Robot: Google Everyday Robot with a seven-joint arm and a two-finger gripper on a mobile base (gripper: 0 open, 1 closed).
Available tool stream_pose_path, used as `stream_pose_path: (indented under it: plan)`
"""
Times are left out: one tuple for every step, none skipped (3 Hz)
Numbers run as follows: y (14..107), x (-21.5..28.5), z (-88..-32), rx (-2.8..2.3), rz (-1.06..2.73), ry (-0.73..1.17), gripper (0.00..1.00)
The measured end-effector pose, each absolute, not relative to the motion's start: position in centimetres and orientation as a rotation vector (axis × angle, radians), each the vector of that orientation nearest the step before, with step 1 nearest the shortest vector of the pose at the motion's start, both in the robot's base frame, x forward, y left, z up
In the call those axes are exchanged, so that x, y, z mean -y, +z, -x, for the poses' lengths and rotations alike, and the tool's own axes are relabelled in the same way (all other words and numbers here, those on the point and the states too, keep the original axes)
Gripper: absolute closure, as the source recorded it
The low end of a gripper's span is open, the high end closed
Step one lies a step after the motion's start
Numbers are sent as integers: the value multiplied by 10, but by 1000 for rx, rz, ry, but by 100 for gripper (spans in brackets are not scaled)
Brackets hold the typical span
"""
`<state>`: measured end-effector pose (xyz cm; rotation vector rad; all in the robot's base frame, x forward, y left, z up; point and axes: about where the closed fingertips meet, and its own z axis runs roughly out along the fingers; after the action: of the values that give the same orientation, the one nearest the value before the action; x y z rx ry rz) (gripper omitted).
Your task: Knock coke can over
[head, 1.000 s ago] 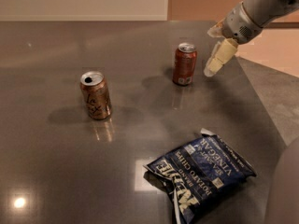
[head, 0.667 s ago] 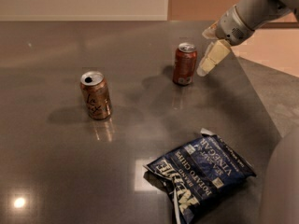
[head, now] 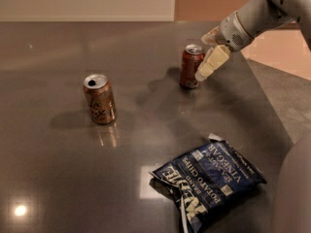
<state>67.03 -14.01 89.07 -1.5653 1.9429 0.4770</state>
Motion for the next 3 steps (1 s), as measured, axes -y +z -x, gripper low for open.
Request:
stream_pose_path:
  plan:
    - [886,131,-666,-1932,1557,526,18]
    - [885,124,-657,-1929,1562,571,42]
    - [890,122,-651,-1923,1567,586,64]
